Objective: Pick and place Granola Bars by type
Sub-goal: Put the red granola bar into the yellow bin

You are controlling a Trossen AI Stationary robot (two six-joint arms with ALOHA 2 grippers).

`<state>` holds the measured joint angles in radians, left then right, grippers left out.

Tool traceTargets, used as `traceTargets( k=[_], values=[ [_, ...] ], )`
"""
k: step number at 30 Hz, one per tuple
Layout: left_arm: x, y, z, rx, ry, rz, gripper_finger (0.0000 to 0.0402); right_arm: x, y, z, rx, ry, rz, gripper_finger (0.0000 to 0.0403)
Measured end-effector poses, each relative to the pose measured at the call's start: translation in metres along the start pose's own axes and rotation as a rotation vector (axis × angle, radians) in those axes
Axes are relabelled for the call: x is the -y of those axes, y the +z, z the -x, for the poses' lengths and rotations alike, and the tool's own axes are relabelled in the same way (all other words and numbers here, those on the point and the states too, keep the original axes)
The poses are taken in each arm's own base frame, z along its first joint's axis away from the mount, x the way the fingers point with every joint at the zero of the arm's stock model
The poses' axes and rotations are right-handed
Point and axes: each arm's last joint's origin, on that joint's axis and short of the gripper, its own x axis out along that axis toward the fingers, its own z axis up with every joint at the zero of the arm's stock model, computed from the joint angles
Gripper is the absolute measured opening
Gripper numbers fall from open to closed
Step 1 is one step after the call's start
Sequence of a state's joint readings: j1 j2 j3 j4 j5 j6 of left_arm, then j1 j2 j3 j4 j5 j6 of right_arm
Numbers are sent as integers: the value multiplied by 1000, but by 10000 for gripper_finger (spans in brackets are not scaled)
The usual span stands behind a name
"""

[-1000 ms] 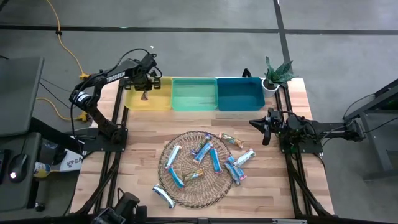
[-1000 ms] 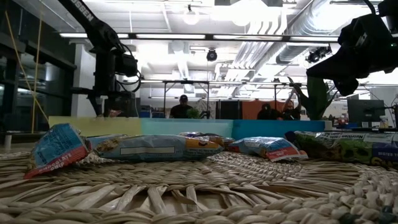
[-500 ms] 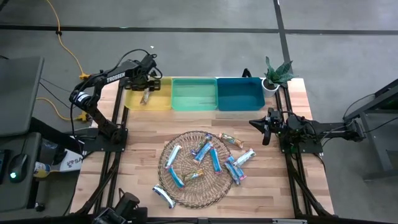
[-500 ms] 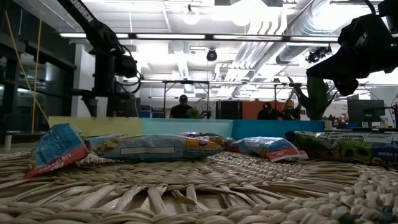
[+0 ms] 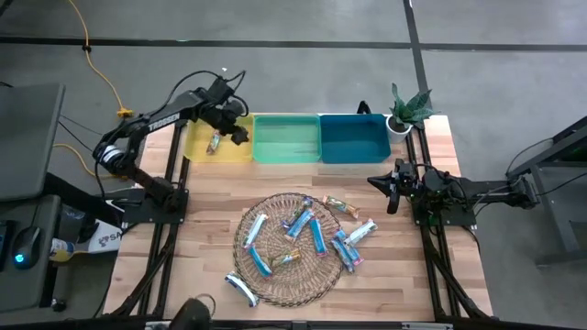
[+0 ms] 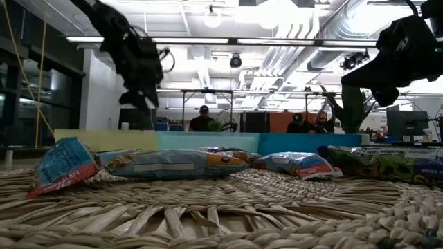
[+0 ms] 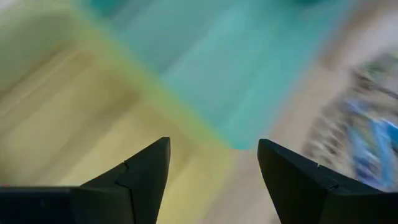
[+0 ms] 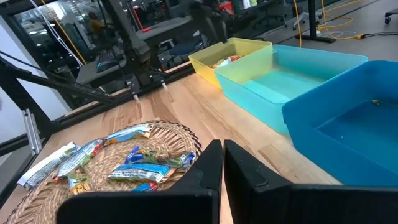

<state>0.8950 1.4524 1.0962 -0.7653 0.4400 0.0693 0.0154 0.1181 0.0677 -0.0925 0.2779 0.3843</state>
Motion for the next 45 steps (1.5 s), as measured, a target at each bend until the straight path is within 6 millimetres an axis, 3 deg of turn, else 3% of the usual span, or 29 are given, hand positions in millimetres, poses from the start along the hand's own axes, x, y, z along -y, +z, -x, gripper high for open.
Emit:
traceTargets(
  k=[5, 12, 20, 33, 45],
  values=[
    [49, -10, 22, 35, -157, -240, 239, 0, 0, 0, 0, 0, 0, 0],
    [132, -47, 49, 48, -297, -716, 239, 0, 0, 0, 0, 0, 0, 0],
    [197, -92, 54, 32, -284, -1127, 239, 0, 0, 0, 0, 0, 0, 0],
    [263, -153, 22, -60, -152, -1481, 239, 0, 0, 0, 0, 0, 0, 0],
    [313, -207, -32, -39, -61, -1669, 239, 0, 0, 0, 0, 0, 0, 0]
  ],
)
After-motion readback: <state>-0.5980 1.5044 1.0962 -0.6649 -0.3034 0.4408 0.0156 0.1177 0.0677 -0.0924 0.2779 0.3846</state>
